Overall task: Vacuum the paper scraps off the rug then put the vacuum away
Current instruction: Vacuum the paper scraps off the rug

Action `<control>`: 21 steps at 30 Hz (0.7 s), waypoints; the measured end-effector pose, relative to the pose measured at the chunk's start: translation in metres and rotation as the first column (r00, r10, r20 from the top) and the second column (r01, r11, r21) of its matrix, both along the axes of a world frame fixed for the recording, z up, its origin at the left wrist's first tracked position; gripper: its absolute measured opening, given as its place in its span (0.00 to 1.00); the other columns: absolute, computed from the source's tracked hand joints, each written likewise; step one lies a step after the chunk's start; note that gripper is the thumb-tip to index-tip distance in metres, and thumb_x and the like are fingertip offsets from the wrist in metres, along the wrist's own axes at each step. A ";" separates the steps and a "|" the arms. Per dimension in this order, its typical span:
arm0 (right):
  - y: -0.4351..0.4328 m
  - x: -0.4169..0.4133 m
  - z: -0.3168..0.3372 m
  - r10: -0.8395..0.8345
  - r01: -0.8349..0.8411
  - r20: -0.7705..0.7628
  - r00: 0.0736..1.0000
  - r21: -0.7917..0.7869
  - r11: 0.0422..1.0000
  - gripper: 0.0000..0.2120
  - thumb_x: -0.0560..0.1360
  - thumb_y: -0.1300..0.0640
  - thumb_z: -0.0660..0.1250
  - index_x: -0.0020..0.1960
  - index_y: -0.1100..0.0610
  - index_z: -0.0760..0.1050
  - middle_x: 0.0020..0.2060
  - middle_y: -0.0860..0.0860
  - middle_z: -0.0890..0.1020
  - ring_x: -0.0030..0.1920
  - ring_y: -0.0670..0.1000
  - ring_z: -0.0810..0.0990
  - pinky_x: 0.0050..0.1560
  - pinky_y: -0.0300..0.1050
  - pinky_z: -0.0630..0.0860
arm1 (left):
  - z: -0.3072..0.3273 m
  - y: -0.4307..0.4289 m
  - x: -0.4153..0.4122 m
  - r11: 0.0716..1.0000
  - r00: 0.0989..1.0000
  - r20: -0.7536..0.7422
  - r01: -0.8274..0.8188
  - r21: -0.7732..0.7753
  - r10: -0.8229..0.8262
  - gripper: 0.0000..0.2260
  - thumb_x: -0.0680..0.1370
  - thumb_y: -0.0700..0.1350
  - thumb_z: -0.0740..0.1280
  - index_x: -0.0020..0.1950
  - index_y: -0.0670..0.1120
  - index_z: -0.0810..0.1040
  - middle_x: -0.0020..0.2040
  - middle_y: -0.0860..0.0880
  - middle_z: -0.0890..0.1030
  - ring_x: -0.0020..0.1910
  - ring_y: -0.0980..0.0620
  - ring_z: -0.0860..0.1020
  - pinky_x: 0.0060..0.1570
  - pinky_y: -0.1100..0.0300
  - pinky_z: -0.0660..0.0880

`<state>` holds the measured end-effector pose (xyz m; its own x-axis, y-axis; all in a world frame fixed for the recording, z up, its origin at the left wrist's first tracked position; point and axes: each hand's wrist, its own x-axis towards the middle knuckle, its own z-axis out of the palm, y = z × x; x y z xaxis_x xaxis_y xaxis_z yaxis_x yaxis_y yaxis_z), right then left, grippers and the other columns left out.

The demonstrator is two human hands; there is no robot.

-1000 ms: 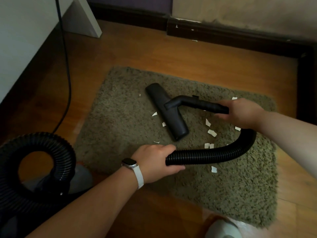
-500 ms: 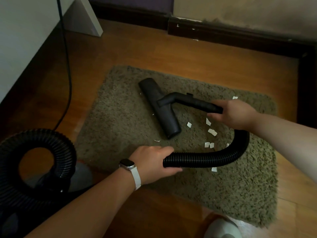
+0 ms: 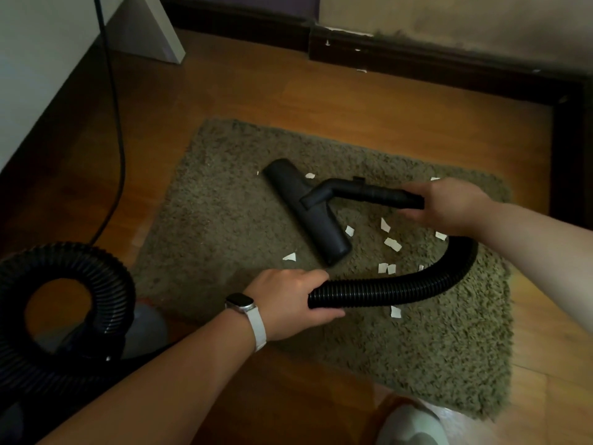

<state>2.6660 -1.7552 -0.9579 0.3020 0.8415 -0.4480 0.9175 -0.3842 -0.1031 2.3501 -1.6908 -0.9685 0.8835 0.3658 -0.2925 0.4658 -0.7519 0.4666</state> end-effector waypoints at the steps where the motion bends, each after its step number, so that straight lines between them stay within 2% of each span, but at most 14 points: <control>1: -0.002 0.002 -0.001 -0.029 0.029 0.004 1.000 0.002 1.000 0.22 0.79 0.39 0.62 0.71 0.41 0.67 0.36 0.43 0.79 0.33 0.44 0.78 0.28 0.39 0.68 | 0.001 0.001 0.003 1.000 1.000 -0.009 -0.005 -0.004 0.005 0.21 0.73 0.70 0.62 0.57 0.56 0.73 0.43 0.56 0.78 0.42 0.56 0.77 0.41 0.57 0.77; 7: -0.001 -0.001 -0.009 -0.107 0.105 0.017 0.994 0.077 0.991 0.16 0.80 0.42 0.62 0.65 0.44 0.72 0.33 0.46 0.79 0.29 0.47 0.78 0.26 0.39 0.70 | 0.000 0.003 0.000 1.000 1.000 -0.029 -0.006 0.000 0.006 0.22 0.73 0.69 0.62 0.58 0.57 0.73 0.45 0.57 0.78 0.44 0.57 0.77 0.42 0.57 0.77; 16: 0.031 -0.033 -0.012 0.097 -0.100 0.045 0.994 0.075 0.992 0.19 0.80 0.41 0.62 0.68 0.46 0.70 0.34 0.45 0.78 0.32 0.47 0.77 0.32 0.44 0.79 | -0.004 0.006 -0.021 1.000 0.999 -0.025 0.022 -0.005 -0.022 0.22 0.74 0.69 0.60 0.57 0.56 0.73 0.45 0.57 0.78 0.43 0.58 0.77 0.41 0.57 0.78; 21: 0.023 -0.026 -0.015 0.008 -0.008 -0.005 1.000 0.092 0.996 0.19 0.79 0.41 0.63 0.68 0.44 0.70 0.34 0.44 0.78 0.31 0.45 0.76 0.29 0.41 0.73 | -0.002 0.006 -0.021 1.000 1.000 -0.028 0.000 0.021 0.000 0.21 0.74 0.70 0.60 0.56 0.56 0.73 0.43 0.57 0.77 0.41 0.58 0.76 0.40 0.57 0.77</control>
